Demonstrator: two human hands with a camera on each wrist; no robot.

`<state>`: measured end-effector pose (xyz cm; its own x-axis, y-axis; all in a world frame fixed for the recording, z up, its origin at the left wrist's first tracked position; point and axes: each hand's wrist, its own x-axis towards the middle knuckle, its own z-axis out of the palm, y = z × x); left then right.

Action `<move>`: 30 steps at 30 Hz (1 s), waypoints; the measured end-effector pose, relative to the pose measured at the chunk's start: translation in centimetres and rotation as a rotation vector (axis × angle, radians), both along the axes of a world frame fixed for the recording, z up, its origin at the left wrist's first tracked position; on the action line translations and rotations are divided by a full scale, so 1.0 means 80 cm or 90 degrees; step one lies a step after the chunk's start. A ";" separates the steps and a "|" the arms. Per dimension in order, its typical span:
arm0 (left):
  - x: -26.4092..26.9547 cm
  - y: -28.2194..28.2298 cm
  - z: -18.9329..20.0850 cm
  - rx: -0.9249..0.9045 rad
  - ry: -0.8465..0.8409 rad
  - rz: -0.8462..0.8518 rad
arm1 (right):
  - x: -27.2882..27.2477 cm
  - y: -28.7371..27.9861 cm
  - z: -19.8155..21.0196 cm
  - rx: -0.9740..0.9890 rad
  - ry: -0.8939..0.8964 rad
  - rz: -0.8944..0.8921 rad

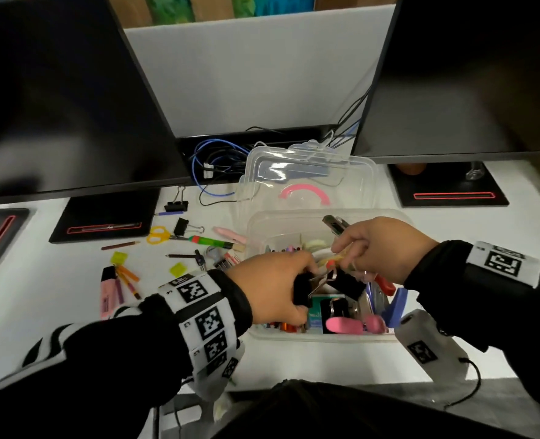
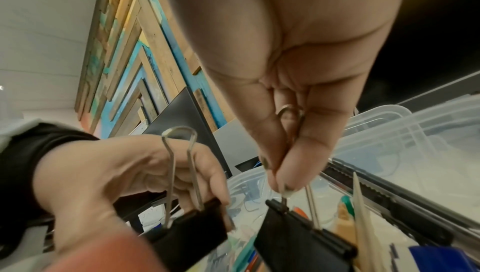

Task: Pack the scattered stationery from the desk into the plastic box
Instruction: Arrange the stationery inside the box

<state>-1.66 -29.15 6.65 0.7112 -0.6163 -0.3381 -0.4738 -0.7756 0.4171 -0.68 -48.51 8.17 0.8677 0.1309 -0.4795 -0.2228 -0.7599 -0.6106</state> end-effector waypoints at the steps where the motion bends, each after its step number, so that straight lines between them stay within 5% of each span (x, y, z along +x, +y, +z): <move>1: 0.002 -0.006 -0.002 0.018 0.008 -0.005 | 0.000 -0.001 -0.001 0.006 0.002 -0.006; 30: 0.019 -0.030 -0.051 0.189 0.044 -0.107 | -0.004 -0.001 -0.004 -0.222 -0.175 0.276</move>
